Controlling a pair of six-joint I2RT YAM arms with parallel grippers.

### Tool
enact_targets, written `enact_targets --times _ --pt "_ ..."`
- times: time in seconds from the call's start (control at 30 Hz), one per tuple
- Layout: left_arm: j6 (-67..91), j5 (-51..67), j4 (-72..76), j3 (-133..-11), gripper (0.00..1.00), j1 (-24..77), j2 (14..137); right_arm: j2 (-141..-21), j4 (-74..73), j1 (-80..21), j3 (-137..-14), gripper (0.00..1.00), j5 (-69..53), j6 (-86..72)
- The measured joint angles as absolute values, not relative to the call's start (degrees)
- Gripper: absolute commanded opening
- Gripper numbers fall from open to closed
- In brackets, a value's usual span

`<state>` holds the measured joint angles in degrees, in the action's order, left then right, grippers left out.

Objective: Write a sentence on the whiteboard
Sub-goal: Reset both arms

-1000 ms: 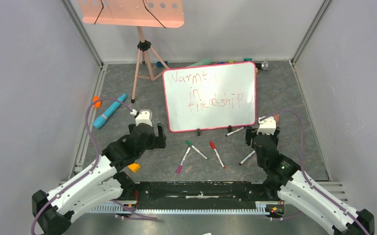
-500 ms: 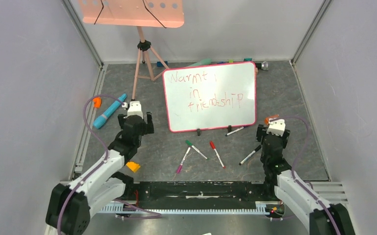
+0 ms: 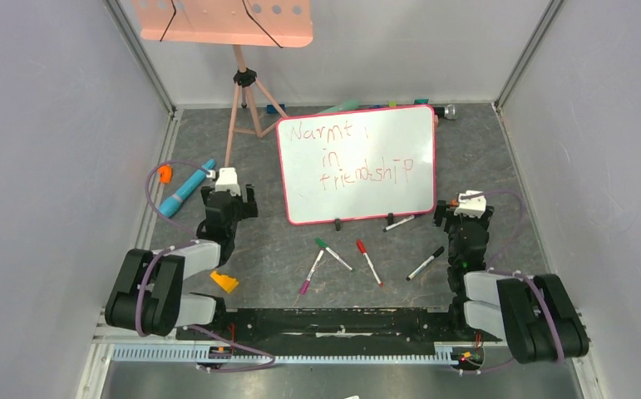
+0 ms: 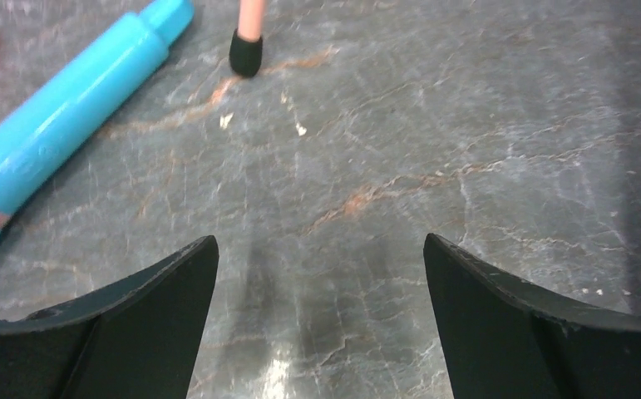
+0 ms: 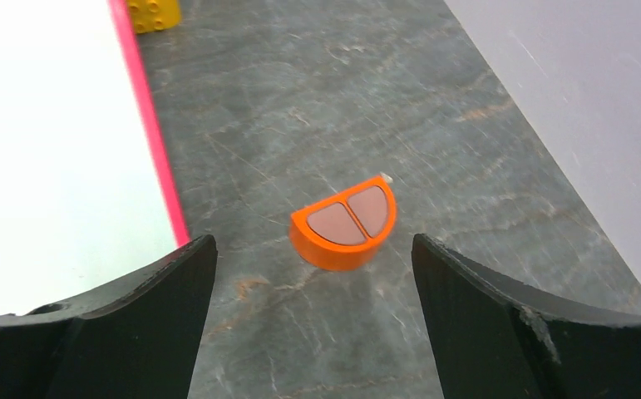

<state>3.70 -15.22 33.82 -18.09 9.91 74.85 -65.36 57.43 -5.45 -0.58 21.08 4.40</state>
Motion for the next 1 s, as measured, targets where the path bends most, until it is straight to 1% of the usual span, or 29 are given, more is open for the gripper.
enact_targets --times 0.07,0.1,0.13,0.2,0.27,0.4,0.97,1.0 --pt "1.8 -13.8 37.3 -17.8 0.98 9.8 75.8 -68.3 61.0 -5.2 -0.6 0.89 18.7 5.7" --pt "1.1 -13.1 39.7 -17.4 0.97 9.7 76.3 -70.1 63.5 -5.1 -0.6 0.97 17.5 6.2" --pt "0.5 -12.4 43.7 -16.6 0.97 9.5 77.3 -72.3 66.4 -4.9 -0.6 0.98 16.4 6.6" --pt "-0.1 -10.9 48.2 -15.9 0.99 8.4 80.1 -77.1 72.6 -4.3 -0.6 0.98 14.5 7.4" --pt "-0.1 -10.3 49.9 -15.9 1.00 7.0 82.4 -78.6 74.1 -4.3 -0.5 0.98 13.5 7.8" --pt "-0.1 -10.7 52.4 -15.9 1.00 5.5 84.6 -78.8 76.1 -4.2 -0.5 0.98 13.1 8.2" --pt "-0.1 -11.9 56.5 -15.8 1.00 5.9 84.7 -78.8 77.5 -4.2 -0.5 0.98 12.3 8.7" --pt "-0.1 -11.9 56.5 -15.8 1.00 5.9 84.7 -78.8 77.5 -4.2 -0.5 1.00 12.3 8.7"
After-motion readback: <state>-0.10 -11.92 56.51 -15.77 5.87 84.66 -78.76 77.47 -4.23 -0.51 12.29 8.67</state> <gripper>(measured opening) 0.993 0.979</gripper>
